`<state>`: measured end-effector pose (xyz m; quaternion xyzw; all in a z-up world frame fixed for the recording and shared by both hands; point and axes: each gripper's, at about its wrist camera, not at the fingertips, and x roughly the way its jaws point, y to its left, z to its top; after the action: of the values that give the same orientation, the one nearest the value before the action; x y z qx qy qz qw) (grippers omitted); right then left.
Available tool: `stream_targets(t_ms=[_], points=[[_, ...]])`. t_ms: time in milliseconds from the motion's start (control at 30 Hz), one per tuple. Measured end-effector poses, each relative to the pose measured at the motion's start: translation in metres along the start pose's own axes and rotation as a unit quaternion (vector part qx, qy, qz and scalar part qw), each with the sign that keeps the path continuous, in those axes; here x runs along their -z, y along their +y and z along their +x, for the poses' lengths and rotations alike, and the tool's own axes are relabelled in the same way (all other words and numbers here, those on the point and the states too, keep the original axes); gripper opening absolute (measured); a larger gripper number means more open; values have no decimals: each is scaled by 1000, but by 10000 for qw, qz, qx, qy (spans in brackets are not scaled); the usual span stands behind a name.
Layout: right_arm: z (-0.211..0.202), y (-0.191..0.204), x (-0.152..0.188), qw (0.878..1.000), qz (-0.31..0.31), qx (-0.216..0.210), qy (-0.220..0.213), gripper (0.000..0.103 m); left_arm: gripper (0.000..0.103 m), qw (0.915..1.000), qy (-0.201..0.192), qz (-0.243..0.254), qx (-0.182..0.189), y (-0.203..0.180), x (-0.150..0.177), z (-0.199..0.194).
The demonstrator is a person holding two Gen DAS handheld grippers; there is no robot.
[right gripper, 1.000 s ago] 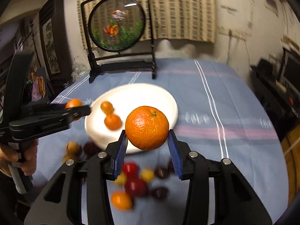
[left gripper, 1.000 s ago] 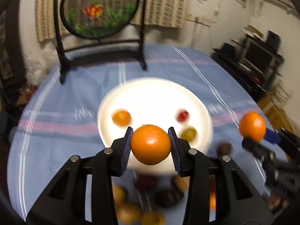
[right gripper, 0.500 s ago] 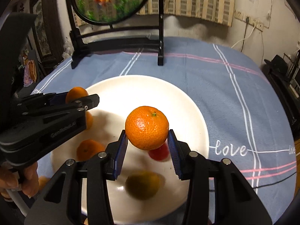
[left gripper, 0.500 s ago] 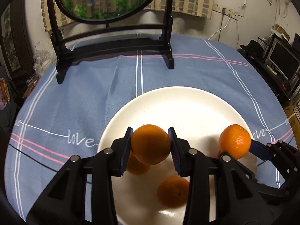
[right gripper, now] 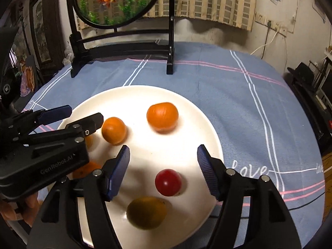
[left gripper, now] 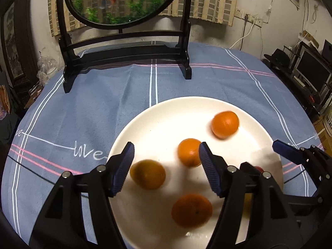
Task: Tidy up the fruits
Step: 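Withdraw both open tools from the plate back toward the fruit cluster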
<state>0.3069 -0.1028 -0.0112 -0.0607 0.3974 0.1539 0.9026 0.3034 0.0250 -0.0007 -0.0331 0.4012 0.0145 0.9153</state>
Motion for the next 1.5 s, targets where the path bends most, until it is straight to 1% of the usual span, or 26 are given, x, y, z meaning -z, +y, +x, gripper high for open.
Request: stream_targets(t_ms=[100, 267, 400, 500, 667, 767, 867, 967, 1100, 1200, 1333, 1500], points=[[-15, 2, 5, 9999, -11, -5, -113, 68, 71, 10000, -70, -22, 46, 1, 7, -14], [-45, 11, 17, 9991, -204, 131, -336, 68, 77, 9997, -244, -34, 65, 5, 23, -44], [-70, 15, 29, 9985, -235, 181, -464, 68, 83, 9991, -405, -76, 68, 11, 44, -76], [-89, 18, 41, 9974, -262, 304, -604, 68, 84, 9989, -465, -45, 97, 14, 62, -97], [-112, 19, 62, 9975, -150, 313, -613, 68, 87, 9985, -514, -103, 136, 19, 89, -128], [-122, 18, 77, 9980, -21, 266, -571, 68, 91, 9982, -595, -101, 60, 20, 111, -141], [-129, 14, 97, 9984, 157, 270, -473, 68, 91, 9988, -488, -27, -8, 21, 134, -145], [-138, 7, 117, 9985, 340, 142, -410, 68, 91, 9993, -362, -118, 13, 25, 150, -148], [-145, -2, 143, 9980, 546, 64, -310, 68, 92, 9995, -231, -197, 103, 30, 166, -149], [-146, -8, 165, 9976, 678, 49, -144, 68, 92, 9997, -113, -197, 99, 32, 175, -148], [-143, -8, 180, 9977, 676, -4, 12, 68, 92, 9998, -76, -177, 29, 32, 183, -147], [-139, 8, 184, 9988, 433, -192, 139, 68, 92, 9999, 8, -121, 47, 29, 192, -145]])
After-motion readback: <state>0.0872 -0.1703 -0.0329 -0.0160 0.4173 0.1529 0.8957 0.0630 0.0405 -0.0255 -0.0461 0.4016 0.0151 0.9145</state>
